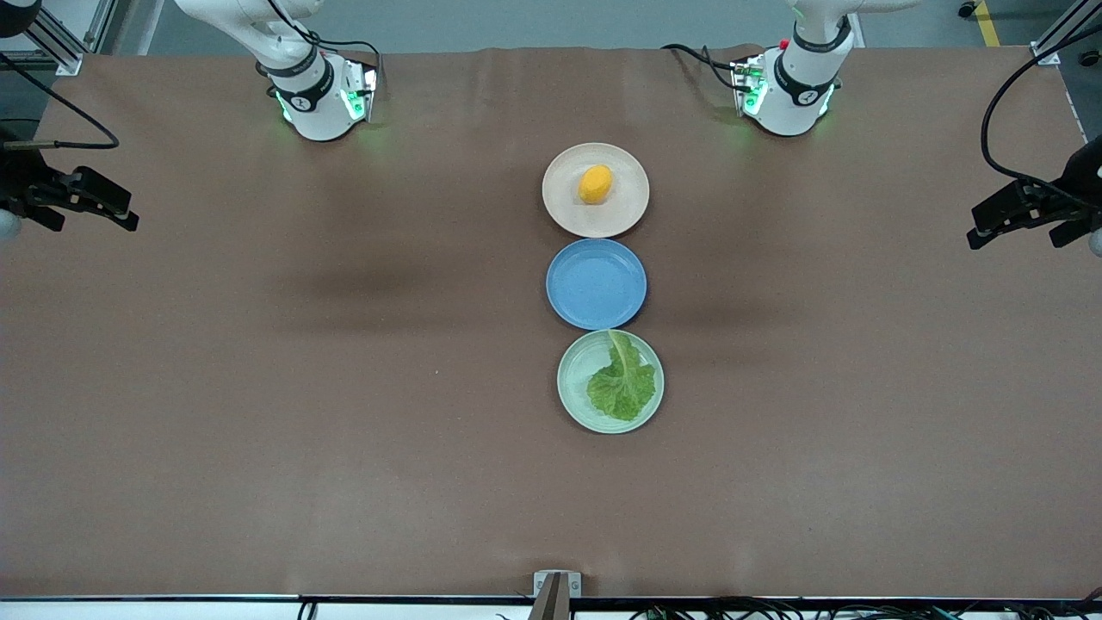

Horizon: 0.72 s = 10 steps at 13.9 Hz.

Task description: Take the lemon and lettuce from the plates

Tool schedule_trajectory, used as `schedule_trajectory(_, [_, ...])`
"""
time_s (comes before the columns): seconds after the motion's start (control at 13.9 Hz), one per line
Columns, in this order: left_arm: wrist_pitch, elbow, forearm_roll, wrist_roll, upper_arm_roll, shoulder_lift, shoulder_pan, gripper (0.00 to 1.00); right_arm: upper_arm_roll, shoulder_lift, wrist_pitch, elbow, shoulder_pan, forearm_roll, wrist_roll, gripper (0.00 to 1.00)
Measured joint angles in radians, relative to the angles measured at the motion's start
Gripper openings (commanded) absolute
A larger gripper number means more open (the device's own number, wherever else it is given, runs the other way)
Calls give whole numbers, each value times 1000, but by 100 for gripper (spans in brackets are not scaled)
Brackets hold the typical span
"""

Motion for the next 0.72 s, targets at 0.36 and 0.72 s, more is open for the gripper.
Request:
schedule_trajectory(0.36, [0,3,0,0,0,0,0,100,-1,-5,0,-16,-1,0,-2,100])
schedule_trajectory(0.72, [0,1,-40,-2,-3,6,-6,100,-1,-9,0,-19,-2,0,-2,100])
